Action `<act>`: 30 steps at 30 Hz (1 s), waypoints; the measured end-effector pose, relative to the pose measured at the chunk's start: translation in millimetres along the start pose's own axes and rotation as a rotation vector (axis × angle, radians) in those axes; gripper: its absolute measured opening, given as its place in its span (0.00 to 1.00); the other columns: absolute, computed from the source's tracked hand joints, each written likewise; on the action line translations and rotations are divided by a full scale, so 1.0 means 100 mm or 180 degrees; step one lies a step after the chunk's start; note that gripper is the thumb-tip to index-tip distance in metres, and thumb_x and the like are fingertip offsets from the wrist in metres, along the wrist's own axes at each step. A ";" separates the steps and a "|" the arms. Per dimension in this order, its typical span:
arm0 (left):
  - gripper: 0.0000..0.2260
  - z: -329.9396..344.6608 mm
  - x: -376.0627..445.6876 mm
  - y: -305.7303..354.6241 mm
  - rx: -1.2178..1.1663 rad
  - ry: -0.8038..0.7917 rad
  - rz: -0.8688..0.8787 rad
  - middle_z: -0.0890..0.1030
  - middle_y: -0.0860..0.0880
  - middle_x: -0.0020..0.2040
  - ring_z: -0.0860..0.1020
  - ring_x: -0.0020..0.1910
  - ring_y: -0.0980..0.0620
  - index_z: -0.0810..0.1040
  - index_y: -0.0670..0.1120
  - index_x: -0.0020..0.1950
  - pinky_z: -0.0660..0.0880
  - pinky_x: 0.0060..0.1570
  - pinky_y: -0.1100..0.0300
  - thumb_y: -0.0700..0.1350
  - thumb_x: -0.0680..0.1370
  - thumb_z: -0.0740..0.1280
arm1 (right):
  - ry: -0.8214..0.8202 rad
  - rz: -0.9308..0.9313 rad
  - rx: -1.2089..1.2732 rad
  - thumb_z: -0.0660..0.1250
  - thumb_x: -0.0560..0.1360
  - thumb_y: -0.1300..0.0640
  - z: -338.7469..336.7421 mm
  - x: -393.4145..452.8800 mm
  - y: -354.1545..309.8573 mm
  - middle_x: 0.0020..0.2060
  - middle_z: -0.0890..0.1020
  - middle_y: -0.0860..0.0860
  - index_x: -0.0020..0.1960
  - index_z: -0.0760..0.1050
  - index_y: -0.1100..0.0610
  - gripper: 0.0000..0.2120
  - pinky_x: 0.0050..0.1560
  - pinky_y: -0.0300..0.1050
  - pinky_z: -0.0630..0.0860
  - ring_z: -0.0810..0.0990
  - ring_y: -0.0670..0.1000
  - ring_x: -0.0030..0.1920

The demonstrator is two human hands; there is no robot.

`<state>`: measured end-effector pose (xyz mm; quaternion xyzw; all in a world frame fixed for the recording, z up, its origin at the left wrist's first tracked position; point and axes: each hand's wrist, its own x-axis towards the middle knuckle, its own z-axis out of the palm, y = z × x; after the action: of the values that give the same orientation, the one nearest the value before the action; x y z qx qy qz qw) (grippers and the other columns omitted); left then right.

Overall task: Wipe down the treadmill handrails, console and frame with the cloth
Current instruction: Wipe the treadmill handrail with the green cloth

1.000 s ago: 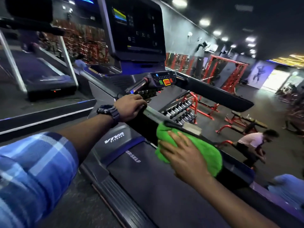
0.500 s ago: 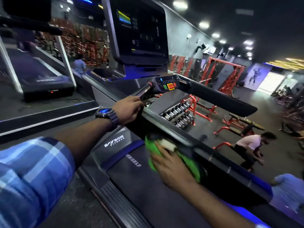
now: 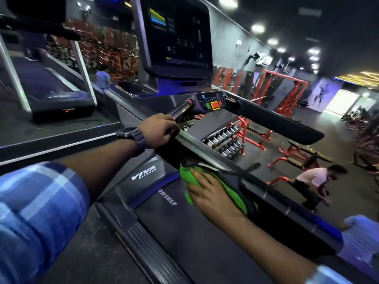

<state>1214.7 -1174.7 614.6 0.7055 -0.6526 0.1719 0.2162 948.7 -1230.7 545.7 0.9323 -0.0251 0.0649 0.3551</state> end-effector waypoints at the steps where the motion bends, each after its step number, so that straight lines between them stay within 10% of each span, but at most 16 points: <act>1: 0.15 0.00 -0.02 -0.03 -0.0021 0.0016 -0.0085 0.81 0.46 0.52 0.78 0.50 0.42 0.81 0.48 0.52 0.75 0.52 0.50 0.46 0.71 0.59 | 0.0115 -0.0014 0.0145 0.57 0.73 0.57 -0.03 -0.15 0.04 0.54 0.83 0.48 0.50 0.84 0.53 0.16 0.71 0.53 0.60 0.74 0.59 0.66; 8: 0.14 0.03 -0.06 -0.09 0.0031 0.0064 -0.0284 0.78 0.41 0.55 0.76 0.53 0.40 0.79 0.42 0.54 0.73 0.54 0.51 0.45 0.75 0.59 | 0.0186 0.1913 0.1250 0.64 0.71 0.52 -0.51 0.71 0.55 0.63 0.75 0.53 0.65 0.72 0.53 0.22 0.60 0.54 0.72 0.73 0.60 0.61; 17: 0.16 0.01 -0.03 -0.36 0.0064 -0.0065 -0.0553 0.77 0.40 0.56 0.75 0.56 0.39 0.77 0.40 0.57 0.72 0.56 0.52 0.35 0.70 0.63 | 0.0037 -0.0159 0.0302 0.51 0.70 0.52 -0.22 0.82 0.16 0.62 0.80 0.51 0.61 0.80 0.57 0.26 0.73 0.56 0.56 0.68 0.61 0.71; 24: 0.20 -0.03 -0.15 -0.53 0.0013 0.0085 -0.0561 0.77 0.40 0.57 0.76 0.56 0.40 0.77 0.38 0.56 0.72 0.55 0.53 0.32 0.65 0.61 | -0.0254 0.1754 0.1558 0.61 0.75 0.50 -0.43 1.53 0.62 0.64 0.73 0.58 0.63 0.69 0.55 0.19 0.58 0.59 0.72 0.74 0.65 0.61; 30: 0.16 -0.08 -0.14 -0.67 -0.0079 0.0105 -0.0656 0.78 0.42 0.55 0.78 0.53 0.43 0.79 0.39 0.54 0.75 0.51 0.53 0.33 0.68 0.62 | 0.0005 0.0686 0.0322 0.53 0.76 0.54 -0.21 1.86 0.14 0.67 0.73 0.57 0.69 0.70 0.58 0.24 0.65 0.62 0.67 0.70 0.63 0.67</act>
<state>1280.5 -1154.9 608.8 0.7633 -0.5750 0.1522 0.2522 1129.4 -1227.6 596.5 0.9408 -0.1216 0.1047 0.2985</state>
